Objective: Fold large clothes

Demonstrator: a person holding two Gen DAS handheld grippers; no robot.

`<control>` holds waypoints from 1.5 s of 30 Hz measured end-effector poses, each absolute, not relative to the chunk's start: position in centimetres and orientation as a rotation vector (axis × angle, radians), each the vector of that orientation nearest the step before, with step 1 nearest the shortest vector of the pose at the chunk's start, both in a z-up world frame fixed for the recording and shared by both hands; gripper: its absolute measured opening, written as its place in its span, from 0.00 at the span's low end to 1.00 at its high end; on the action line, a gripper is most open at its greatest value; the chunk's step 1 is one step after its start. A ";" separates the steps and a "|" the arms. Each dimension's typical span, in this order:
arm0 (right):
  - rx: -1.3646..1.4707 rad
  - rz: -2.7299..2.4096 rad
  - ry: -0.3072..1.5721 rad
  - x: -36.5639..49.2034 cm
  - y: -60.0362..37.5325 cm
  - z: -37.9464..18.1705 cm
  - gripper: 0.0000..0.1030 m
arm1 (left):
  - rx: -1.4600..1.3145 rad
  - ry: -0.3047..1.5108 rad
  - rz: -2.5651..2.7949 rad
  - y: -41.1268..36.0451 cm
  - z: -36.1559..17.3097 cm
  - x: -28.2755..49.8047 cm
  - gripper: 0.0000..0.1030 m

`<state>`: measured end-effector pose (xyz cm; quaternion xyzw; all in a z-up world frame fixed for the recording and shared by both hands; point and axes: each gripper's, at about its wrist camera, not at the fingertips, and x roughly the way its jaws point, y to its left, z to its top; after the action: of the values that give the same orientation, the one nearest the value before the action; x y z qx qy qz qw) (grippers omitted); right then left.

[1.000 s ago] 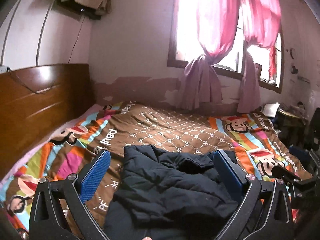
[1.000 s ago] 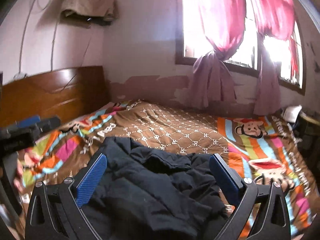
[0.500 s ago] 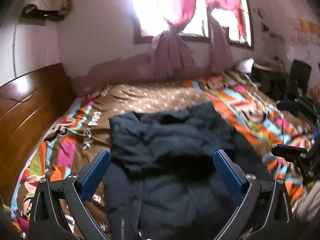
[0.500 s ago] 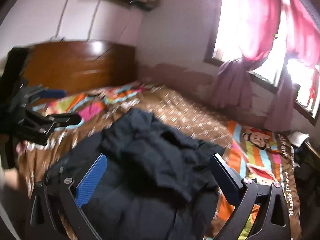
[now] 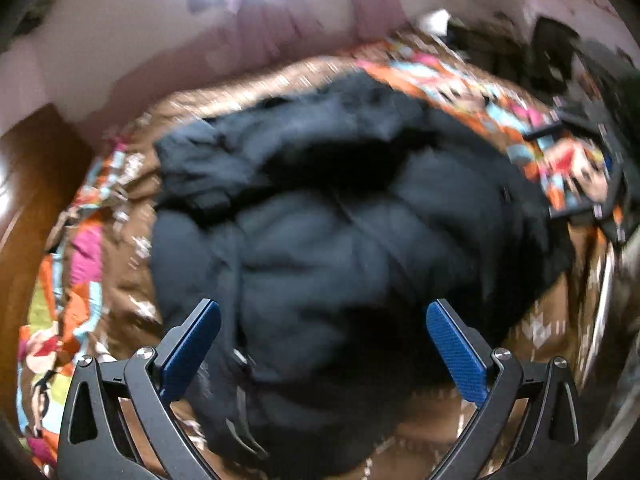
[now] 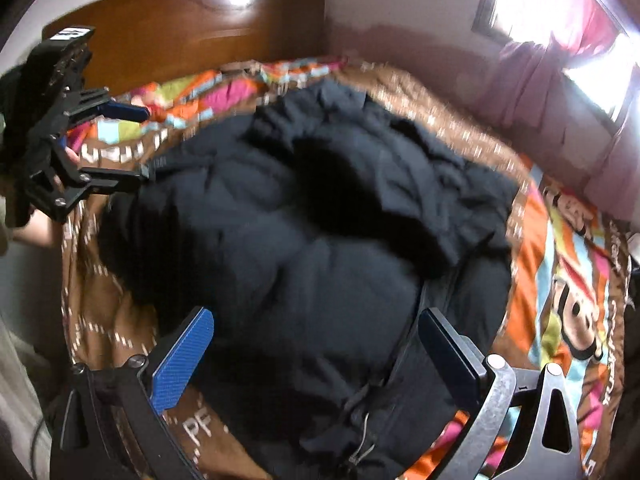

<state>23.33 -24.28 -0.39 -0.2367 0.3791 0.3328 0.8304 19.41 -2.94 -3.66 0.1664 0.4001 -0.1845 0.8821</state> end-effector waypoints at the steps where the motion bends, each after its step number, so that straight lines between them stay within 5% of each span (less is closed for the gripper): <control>1: -0.514 0.710 0.825 23.3 -24.4 -1.0 1.00 | 0.368 0.852 -0.404 -3.1 -4.6 19.1 0.98; 24: -0.772 0.821 1.055 22.0 -24.8 -10.2 1.00 | 0.643 0.976 -0.529 -3.7 -12.4 17.4 0.98; 36: -0.854 0.741 1.123 22.1 -23.0 -13.5 1.00 | 0.356 1.118 -0.406 -1.4 -12.7 20.6 0.98; 45: -0.893 0.695 1.175 22.6 -21.6 -14.4 1.00 | 0.435 1.103 -0.410 -1.9 -13.3 19.5 0.98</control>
<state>22.57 -21.59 -14.40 -0.3984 0.5246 0.3102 0.6855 19.50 -1.87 -13.31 0.2033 0.5161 -0.1917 0.8096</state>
